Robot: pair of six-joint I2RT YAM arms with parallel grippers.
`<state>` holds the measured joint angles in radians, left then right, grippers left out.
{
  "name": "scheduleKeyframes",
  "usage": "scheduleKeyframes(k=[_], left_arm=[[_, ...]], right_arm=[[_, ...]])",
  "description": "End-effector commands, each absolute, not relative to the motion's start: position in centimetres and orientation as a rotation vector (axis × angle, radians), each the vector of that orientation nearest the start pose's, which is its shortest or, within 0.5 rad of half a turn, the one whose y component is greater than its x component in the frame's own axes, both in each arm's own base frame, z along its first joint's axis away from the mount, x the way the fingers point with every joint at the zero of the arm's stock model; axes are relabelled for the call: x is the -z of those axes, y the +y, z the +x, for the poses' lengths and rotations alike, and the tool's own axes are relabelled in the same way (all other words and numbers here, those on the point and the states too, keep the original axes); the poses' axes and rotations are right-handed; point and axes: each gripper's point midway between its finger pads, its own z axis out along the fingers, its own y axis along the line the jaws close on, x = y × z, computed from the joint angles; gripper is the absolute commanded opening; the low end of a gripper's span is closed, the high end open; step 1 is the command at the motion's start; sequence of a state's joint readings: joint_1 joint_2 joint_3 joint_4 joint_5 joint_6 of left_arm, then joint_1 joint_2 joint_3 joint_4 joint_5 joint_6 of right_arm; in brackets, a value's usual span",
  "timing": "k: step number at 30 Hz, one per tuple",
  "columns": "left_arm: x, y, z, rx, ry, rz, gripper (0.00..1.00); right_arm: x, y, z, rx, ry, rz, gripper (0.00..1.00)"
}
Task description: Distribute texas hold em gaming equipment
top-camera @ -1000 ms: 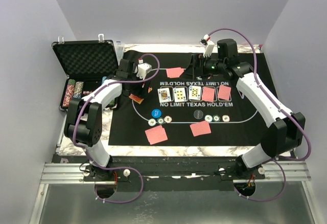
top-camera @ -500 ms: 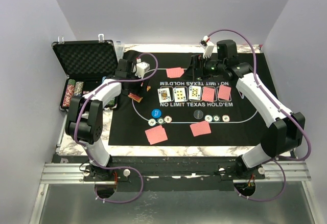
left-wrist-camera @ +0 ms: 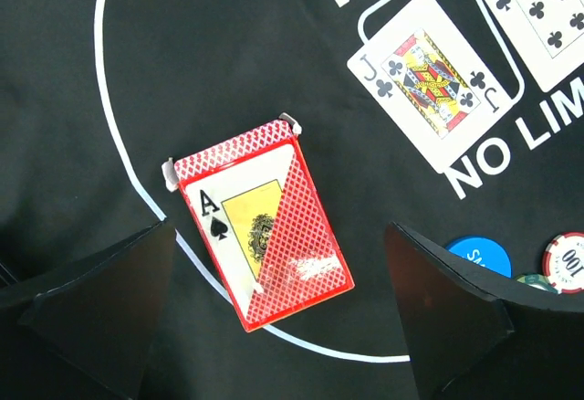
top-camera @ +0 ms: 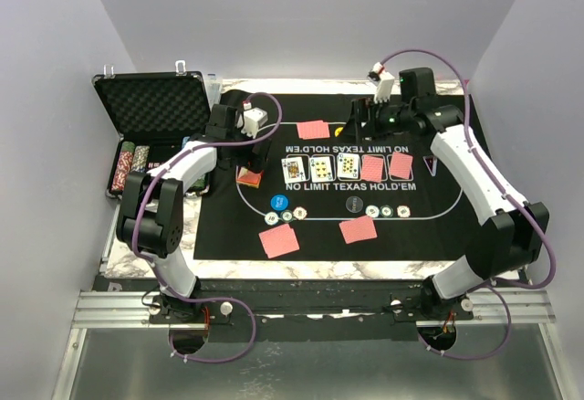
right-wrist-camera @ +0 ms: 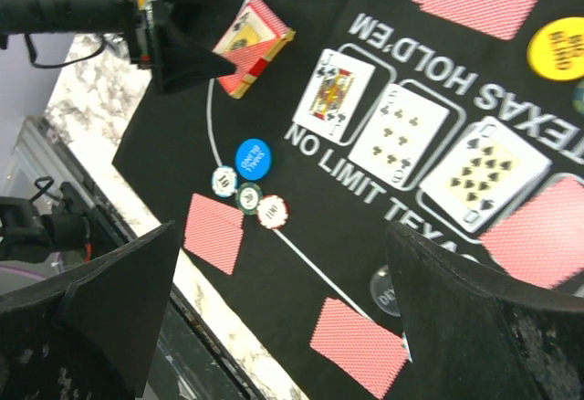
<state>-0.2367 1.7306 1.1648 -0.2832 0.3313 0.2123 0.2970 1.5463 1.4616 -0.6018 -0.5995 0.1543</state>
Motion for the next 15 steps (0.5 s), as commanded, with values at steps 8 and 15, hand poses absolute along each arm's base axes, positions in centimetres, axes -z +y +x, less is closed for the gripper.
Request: scheduleKeyframes(k=[8, 15], left_arm=[[-15.9, -13.6, 38.6, 0.353, 2.185, 0.711, 0.98], [-18.3, -12.9, 35.1, 0.357, 2.183, 0.767, 0.98]], right_arm=[[-24.2, 8.5, 36.8, -0.547, 2.401, -0.485, 0.97], [-21.5, -0.9, 36.7, -0.286, 2.520, -0.401, 0.96]])
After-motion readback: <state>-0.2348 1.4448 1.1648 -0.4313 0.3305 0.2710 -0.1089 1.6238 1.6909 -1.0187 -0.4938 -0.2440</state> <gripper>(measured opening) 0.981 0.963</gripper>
